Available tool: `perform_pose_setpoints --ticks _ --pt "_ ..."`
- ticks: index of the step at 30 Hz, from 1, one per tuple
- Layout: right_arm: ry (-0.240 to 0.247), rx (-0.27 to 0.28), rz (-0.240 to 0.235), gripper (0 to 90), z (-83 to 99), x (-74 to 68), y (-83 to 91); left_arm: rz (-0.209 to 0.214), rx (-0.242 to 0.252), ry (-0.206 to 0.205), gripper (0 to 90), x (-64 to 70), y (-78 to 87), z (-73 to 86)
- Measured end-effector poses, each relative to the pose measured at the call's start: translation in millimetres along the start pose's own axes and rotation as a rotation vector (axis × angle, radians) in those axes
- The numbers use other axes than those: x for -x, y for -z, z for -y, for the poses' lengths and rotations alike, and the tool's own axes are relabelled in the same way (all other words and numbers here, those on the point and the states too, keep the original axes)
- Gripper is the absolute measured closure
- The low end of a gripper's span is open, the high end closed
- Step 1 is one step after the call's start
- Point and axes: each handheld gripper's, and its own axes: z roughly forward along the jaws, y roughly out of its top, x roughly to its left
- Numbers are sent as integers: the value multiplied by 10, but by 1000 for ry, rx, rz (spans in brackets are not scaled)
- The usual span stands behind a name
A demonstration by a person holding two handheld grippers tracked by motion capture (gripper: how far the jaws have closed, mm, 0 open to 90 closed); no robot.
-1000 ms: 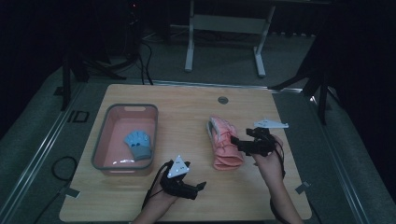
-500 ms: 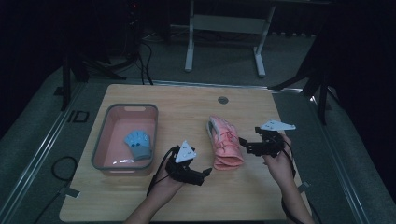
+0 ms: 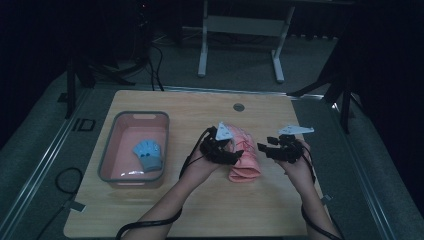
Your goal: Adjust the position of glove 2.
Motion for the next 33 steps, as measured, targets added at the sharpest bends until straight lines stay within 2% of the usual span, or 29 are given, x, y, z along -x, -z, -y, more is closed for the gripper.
perform_pose_setpoints --ticks 1,2,3,5,7,9,13,14,16,17,19,20,21,22,24,28,30,31,33 --pt "-10 3 -16 634 -3 10 -14 -8 -5 4 401 -15 -50 -16" --pt "-10 3 -16 634 -3 10 -14 -8 -5 4 473 -15 -50 -16" --pt "-29 9 -24 696 -15 26 -69 -14 -9 23 494 -44 -151 -22" --pt "-34 1 -30 716 -14 16 -122 -30 -37 35 531 -55 -248 -11" --pt "-27 -19 -42 683 -1 -6 -188 -33 -86 62 527 -70 -345 21" --pt "-29 -39 -42 622 23 -18 -256 -46 -126 87 478 -79 -418 74" --pt "-58 -60 -46 520 77 -8 -330 -81 -176 184 373 -146 -473 208" --pt "-68 -74 -52 512 96 -6 -353 -65 -186 224 336 -176 -496 268" --pt "-91 -100 -65 488 144 1 -407 -45 -193 271 313 -214 -525 343" --pt "-103 -115 -70 476 168 9 -437 -40 -195 292 274 -227 -543 374" --pt "-145 -135 -95 465 208 50 -495 -20 -199 328 267 -249 -582 424" --pt "-145 -135 -95 465 208 50 -495 -20 -199 328 251 -249 -582 424" --pt "-166 -146 -111 465 225 75 -529 -12 -205 340 251 -258 -635 464" --pt "-212 -180 -142 440 253 140 -608 -7 -202 355 247 -262 -655 479" --pt "-251 -207 -167 438 275 184 -671 4 -198 372 247 -270 -694 513" --pt "-352 -239 -224 441 318 271 -755 77 -186 459 252 -345 -748 596" --pt "-385 -241 -258 475 338 296 -779 133 -178 501 294 -385 -769 631" --pt "-397 -238 -271 488 347 304 -789 158 -172 511 333 -397 -775 641" --pt "-414 -234 -285 542 358 311 -793 183 -167 509 406 -405 -772 639"
